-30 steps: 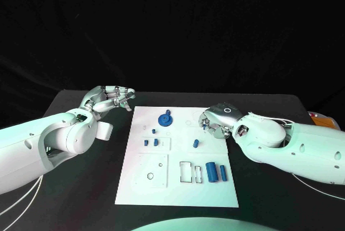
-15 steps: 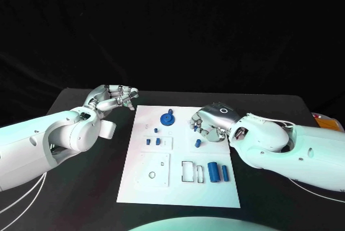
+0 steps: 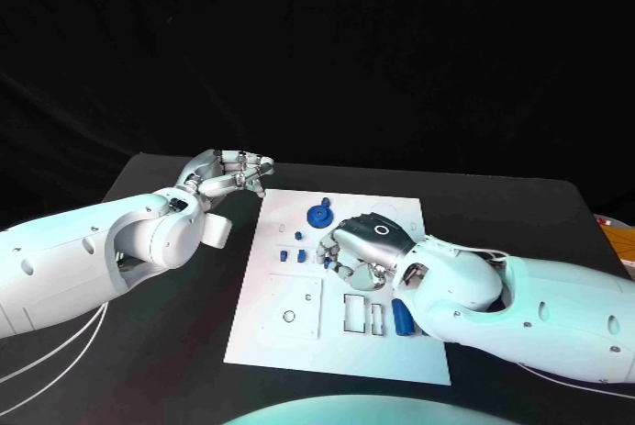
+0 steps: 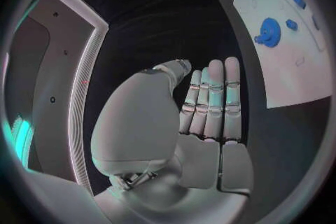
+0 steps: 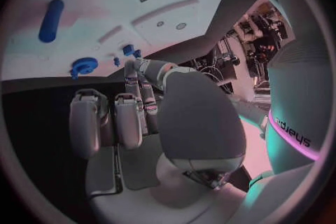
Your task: Assemble the parts on the task board
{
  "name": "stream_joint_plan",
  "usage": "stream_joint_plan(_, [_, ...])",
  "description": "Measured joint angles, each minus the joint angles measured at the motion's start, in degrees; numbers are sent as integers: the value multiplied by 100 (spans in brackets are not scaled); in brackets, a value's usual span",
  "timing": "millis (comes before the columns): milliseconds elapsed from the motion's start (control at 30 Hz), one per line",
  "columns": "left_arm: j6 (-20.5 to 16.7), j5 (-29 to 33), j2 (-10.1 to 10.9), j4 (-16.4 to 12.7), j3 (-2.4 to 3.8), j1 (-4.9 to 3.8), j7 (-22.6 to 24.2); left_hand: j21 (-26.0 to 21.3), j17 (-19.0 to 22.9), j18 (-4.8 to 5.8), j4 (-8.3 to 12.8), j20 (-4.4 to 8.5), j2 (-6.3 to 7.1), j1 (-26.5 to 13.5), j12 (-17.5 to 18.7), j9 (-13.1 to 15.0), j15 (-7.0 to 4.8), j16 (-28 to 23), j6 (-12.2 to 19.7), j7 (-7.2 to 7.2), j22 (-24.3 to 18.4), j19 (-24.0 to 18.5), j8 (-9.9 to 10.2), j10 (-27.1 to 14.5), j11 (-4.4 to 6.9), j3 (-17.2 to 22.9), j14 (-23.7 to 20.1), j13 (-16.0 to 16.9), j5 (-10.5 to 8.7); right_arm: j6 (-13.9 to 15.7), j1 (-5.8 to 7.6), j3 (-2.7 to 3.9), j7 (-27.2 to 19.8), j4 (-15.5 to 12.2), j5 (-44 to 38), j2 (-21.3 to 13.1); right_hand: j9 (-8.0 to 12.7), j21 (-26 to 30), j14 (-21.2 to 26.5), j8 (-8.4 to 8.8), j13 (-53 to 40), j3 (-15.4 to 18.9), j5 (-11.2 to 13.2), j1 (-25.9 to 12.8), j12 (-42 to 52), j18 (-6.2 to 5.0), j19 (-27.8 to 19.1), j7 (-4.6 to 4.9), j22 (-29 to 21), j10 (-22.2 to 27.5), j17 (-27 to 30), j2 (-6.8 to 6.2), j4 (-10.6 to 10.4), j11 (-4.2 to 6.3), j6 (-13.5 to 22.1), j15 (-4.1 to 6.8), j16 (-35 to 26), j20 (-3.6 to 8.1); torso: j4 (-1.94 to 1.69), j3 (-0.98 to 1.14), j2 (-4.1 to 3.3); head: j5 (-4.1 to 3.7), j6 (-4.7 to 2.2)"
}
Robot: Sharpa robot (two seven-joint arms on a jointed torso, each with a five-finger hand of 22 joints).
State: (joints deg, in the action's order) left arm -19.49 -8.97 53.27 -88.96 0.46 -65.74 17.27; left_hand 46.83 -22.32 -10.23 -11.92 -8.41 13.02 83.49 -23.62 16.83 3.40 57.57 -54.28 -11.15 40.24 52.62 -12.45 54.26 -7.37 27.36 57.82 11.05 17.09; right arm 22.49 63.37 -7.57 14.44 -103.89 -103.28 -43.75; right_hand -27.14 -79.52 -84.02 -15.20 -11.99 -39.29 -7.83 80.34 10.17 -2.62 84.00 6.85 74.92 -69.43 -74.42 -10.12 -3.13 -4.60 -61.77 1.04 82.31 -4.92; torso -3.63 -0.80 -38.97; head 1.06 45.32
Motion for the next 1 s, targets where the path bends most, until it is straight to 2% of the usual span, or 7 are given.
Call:
stream_joint_plan(200, [3,0,-64,2,-1,0,2,0,0,0,0,0,0,0,0,0,0,0,21,21,0,0,0,0,0,0,0,0,0,9,-216,-26,-45,158,0,256,1,0,0,15,1,1,1,-22,-1,0,0,0,0,-24,15,-9,0,22,0,0,0,0,0,-3,-1,80,34])
stream_joint_plan(400, [7,1,-104,2,-1,0,3,0,0,0,0,0,0,0,0,-1,0,0,21,21,0,0,0,0,0,0,0,-5,0,11,-368,-45,-86,320,-1,426,0,0,0,-6,-1,7,14,-37,-12,0,0,0,-1,-48,15,-24,6,34,0,0,0,0,2,-3,-5,150,82])
stream_joint_plan(767, [14,1,-125,6,-1,0,4,0,4,0,0,0,0,0,0,-1,0,0,21,21,0,0,0,-21,-21,0,0,-5,0,13,-523,-55,-127,488,-7,569,-10,0,0,-6,-1,7,23,-44,-21,0,0,1,-1,-72,21,-32,6,49,1,0,0,0,2,3,-12,248,153])
stream_joint_plan(1000, [19,1,-127,9,-1,0,4,0,4,0,0,0,0,0,0,1,0,0,21,21,1,0,0,-21,-21,0,0,-4,0,12,-552,-58,-135,524,-13,585,-12,0,0,-4,0,8,33,-60,-33,0,0,1,-2,-79,21,-47,6,44,1,0,0,0,3,5,-13,261,176])
